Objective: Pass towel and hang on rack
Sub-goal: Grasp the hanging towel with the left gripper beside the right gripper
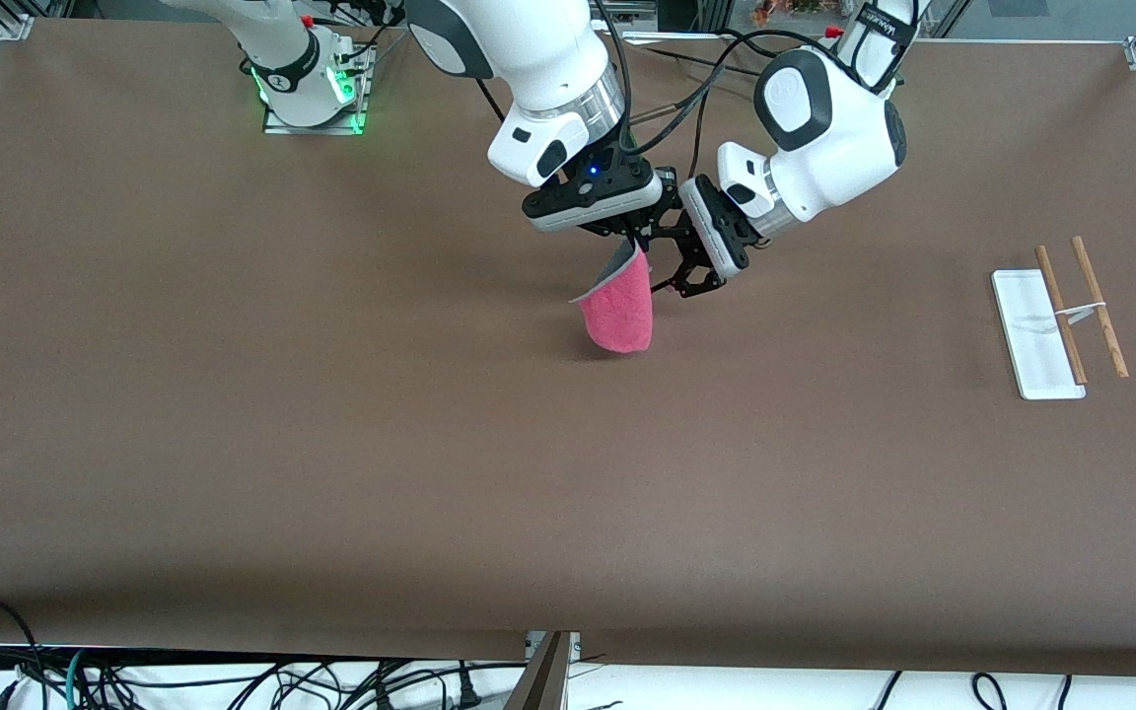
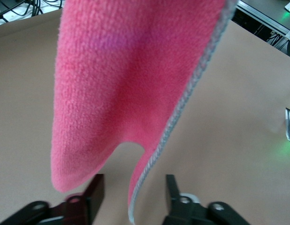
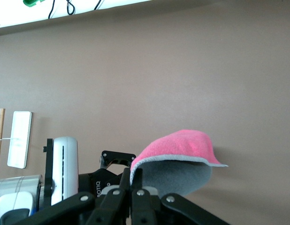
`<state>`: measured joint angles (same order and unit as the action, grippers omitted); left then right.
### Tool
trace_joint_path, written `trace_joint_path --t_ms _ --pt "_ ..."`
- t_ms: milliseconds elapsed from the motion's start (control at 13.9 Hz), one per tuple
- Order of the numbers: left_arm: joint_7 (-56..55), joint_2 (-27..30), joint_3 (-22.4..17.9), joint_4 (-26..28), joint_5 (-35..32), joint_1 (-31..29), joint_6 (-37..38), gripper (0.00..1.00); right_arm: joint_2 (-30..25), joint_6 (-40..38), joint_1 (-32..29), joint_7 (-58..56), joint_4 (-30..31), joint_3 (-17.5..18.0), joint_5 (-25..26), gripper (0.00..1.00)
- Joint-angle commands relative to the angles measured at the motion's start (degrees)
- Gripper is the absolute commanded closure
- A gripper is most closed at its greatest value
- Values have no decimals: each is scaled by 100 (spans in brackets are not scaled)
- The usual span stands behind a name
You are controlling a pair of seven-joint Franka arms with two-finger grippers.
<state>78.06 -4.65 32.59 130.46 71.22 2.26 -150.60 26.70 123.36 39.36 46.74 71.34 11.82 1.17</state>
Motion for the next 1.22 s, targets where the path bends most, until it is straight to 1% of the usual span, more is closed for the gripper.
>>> trace_joint_path --t_ms 0,1148 --pt "262 -53 19 -30 182 -41 -101 100 46 -23 36 72 -147 -22 94 100" --pt "245 34 -16 -65 173 -129 -49 100 46 -23 36 63 -156 -31 94 100"
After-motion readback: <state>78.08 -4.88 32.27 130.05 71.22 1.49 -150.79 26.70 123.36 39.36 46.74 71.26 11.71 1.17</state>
